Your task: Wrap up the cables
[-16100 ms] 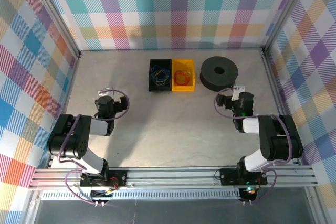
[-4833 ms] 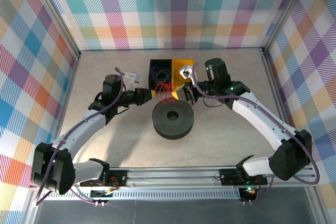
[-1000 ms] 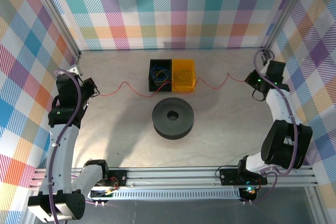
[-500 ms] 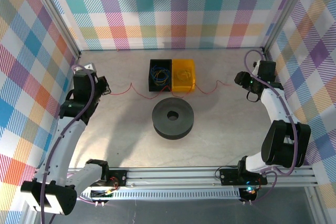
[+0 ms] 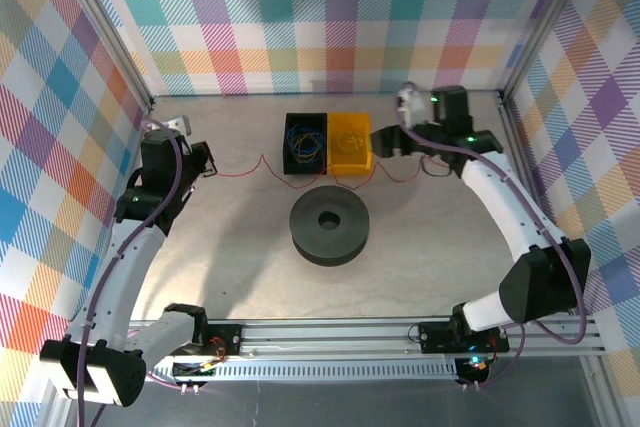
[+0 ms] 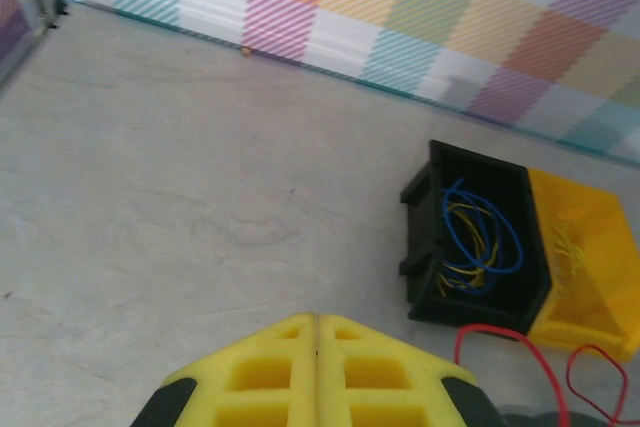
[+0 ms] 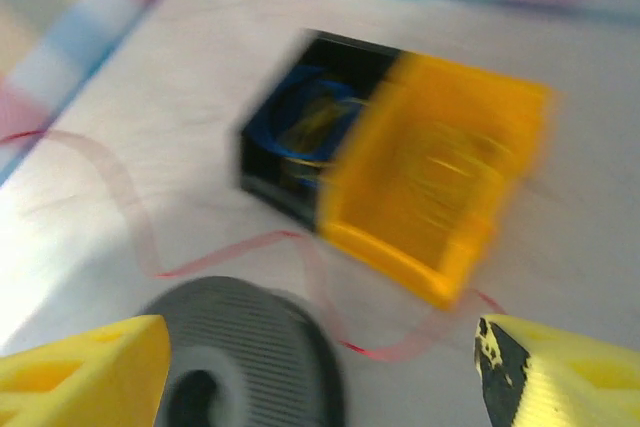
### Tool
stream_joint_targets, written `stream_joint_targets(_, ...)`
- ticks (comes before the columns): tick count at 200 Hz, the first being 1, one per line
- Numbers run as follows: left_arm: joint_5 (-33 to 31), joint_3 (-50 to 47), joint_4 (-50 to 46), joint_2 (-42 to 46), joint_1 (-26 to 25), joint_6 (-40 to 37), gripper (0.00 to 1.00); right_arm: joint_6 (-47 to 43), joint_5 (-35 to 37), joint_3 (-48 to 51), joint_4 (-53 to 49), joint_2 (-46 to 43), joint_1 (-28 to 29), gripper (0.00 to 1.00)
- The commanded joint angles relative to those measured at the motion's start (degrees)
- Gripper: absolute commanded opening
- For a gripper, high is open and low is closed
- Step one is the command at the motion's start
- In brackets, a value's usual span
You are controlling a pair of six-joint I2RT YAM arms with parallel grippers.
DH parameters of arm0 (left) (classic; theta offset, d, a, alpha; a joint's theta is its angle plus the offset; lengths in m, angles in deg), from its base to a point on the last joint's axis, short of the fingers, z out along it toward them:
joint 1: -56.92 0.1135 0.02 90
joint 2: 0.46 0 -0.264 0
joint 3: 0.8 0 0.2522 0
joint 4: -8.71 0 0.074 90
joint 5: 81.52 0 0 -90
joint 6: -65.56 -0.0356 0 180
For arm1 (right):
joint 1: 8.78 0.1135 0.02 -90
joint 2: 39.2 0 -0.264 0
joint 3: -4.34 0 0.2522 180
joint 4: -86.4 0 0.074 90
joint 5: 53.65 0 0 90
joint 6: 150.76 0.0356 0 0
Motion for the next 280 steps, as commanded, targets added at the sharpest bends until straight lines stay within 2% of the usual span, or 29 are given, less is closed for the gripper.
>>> stream_joint_targets(1, 4.6, 1.9, 1.8, 0.1, -0.7, -1.8, 0.0, -8.8, -4.3, -6.6, -2.3, 4.8, 7.9, 0.8)
stream_joint_targets(25, 5.7, 2.4, 1.7, 0.6, -0.7, -2.4, 0.0, -13.4, -4.4, -14.2, -3.5, 12.3, 14.1, 0.8)
stream_joint_targets(48, 6.5, 3.4, 0.9, 0.5, -0.8, -3.0, 0.0, -14.9, -5.2, -23.8, -6.7, 20.3, 17.1, 0.79)
stream_joint_targets(80, 6.7, 3.7, 1.1, 0.9, -0.8, -3.1, 0.0, -4.3, -9.7, -40.9, -12.5, 31.6, 18.2, 0.77)
stream_joint_targets(100, 6.9, 3.4, 1.7, 0.9, -0.8, -3.0, 0.0, 2.3, -15.3, -45.4, -12.3, 35.6, 19.2, 0.75)
stream_joint_targets(125, 8.1, 3.8, 2.0, 0.3, -0.8, -2.7, 0.0, -1.3, -13.4, -44.9, -12.6, 36.3, 21.6, 0.75)
stream_joint_targets(160, 8.5, 4.0, 2.8, 0.2, -0.8, -2.5, 0.0, 0.6, -14.5, -47.9, -15.4, 39.3, 21.8, 0.74)
stream_joint_targets(230, 9.4, 4.6, 2.3, 0.8, -0.8, -2.6, 0.0, -1.5, -10.5, -46.0, -16.3, 39.7, 22.0, 0.74)
stream_joint_targets(248, 9.6, 4.6, 2.3, 1.0, -0.8, -2.6, 0.0, -2.7, -10.5, -42.1, -13.5, 38.3, 21.7, 0.76)
stream_joint_targets(280, 9.9, 4.8, 1.8, 1.3, -0.8, -2.7, 0.0, -1.8, -14.2, -29.2, -1.1, 32.0, 19.6, 0.79)
